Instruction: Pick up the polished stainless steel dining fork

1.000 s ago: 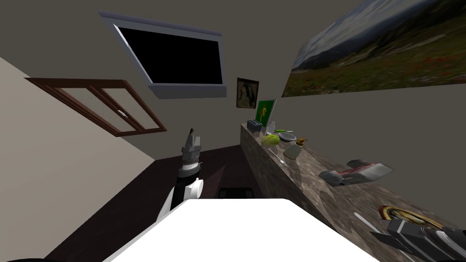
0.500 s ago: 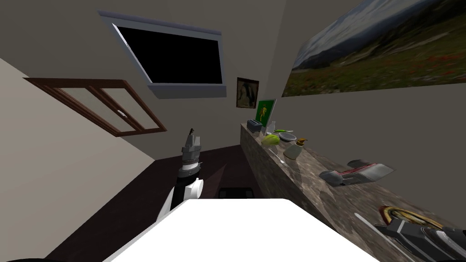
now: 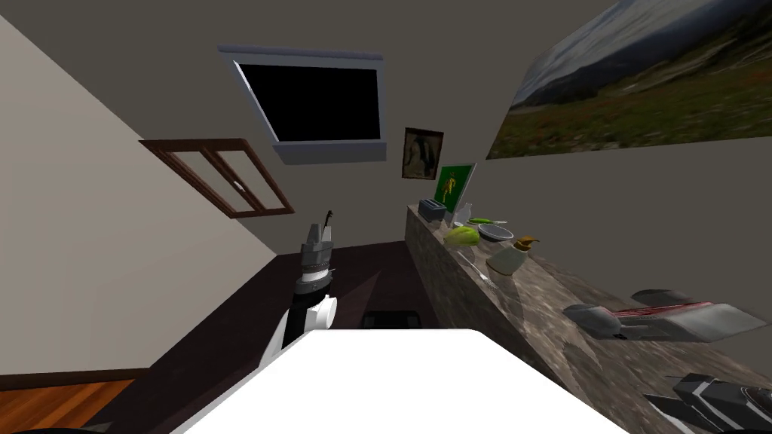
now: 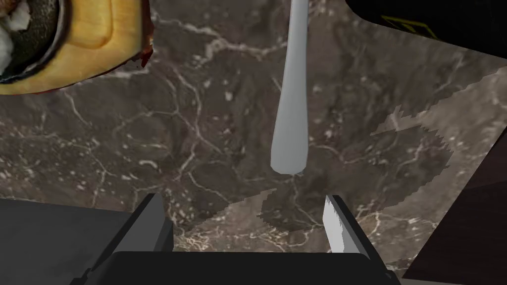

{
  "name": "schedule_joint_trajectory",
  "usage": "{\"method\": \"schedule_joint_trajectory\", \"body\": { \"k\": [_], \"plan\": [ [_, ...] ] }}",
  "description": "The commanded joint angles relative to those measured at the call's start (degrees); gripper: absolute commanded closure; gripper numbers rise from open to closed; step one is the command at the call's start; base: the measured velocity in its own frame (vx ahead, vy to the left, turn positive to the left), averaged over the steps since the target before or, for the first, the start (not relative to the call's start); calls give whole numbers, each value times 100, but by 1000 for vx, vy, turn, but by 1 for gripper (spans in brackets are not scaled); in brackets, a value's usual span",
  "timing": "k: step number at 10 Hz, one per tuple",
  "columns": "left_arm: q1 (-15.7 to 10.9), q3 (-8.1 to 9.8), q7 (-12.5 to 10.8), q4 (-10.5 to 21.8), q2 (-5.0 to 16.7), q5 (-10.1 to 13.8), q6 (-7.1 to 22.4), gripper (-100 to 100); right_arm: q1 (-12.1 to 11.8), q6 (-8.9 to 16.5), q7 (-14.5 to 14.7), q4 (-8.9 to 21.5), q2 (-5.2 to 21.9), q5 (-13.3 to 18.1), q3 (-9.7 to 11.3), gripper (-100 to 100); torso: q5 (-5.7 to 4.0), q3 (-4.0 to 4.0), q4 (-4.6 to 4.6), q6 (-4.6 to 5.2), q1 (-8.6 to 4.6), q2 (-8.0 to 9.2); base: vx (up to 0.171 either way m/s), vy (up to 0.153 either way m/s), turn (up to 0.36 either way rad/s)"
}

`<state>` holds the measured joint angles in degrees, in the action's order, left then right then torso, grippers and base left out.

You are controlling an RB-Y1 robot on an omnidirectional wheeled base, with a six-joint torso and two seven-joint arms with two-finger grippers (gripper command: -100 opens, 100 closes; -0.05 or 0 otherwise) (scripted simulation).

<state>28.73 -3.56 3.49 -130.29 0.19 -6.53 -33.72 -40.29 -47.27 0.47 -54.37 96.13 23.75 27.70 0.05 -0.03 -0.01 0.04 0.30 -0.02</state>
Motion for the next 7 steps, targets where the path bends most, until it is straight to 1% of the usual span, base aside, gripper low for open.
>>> {"method": "schedule_joint_trajectory", "body": {
  "k": [1, 2, 4, 5, 6, 7],
  "plan": [
    [0, 0, 0, 0, 0, 0, 0, 0, -173, -14, -99, -9, 177, -141, -6, -100, 0, 0, 0, 0, 0, 0, 18, 36, 158],
    [0, 0, 0, 0, 0, 0, 0, 0, -211, -30, -146, 6, 238, -171, 8, -100, -1, 1, 1, 4, -4, 2, 16, 21, 80],
    [0, 0, 0, 0, 0, 0, 0, 0, -368, -113, -321, 50, 516, -272, 92, -100, -2, 2, 1, 1, -11, 4, 23, 22, 206],
    [0, 0, 0, 0, 0, 0, 0, 0, -404, -141, -355, 55, 591, -287, 126, -100, -1, 0, 1, -2, -10, -1, 28, 20, 78],
    [1, 1, 0, 0, 0, 0, 0, 0, -323, -162, -263, 11, 533, -222, 158, -100, 2, -1, 1, -1, -9, -4, 36, -4, -219],
    [2, 2, 0, 0, 1, 0, 0, 0, -256, -147, -191, -23, 441, -178, 130, -100, -1, 1, 3, 9, -16, -1, 24, -24, -282]
  ]
}}
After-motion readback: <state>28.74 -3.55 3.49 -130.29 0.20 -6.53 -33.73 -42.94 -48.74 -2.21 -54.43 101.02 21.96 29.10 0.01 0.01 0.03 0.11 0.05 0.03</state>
